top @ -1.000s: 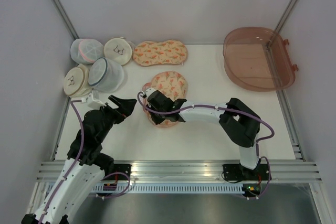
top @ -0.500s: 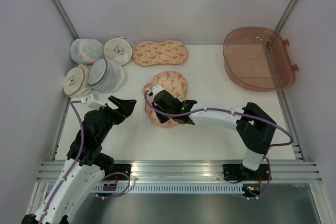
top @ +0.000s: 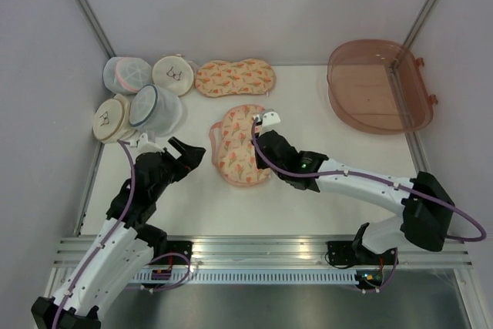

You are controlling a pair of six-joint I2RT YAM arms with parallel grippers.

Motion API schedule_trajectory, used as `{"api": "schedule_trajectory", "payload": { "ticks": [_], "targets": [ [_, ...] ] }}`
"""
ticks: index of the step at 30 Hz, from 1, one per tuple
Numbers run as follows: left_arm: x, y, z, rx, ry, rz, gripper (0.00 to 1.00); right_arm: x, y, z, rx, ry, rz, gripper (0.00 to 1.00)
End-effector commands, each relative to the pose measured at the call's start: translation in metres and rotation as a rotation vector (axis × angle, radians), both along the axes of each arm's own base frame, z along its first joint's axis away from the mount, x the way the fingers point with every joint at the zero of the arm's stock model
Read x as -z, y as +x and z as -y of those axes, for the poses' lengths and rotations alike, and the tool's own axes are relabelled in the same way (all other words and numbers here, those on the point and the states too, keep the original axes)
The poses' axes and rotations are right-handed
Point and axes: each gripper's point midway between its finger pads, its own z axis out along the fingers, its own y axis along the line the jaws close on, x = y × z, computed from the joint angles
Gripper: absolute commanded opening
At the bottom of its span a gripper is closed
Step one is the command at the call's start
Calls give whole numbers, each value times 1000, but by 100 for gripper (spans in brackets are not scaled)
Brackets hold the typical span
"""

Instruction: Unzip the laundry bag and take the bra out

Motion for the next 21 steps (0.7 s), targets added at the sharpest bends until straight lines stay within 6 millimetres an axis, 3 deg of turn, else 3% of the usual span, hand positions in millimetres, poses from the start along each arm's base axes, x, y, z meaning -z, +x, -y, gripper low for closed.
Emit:
{"api": "schedule_trajectory", "payload": {
  "ticks": [1,7,14,21],
  "targets": [
    [-22,6,2,0,-25,71,99,40,-11,-29,-155,-59,-107,14],
    [-34,1,-4,-22,-48,122,99,45,-30,-77,-380,12,-143,43],
    [-29,0,-4,-25,-51,114,99,78,-46,-108,-512,-56,-210,48],
    [-27,0,-4,-20,-46,110,100,109,-46,-119,-509,-143,-235,46]
  ]
}}
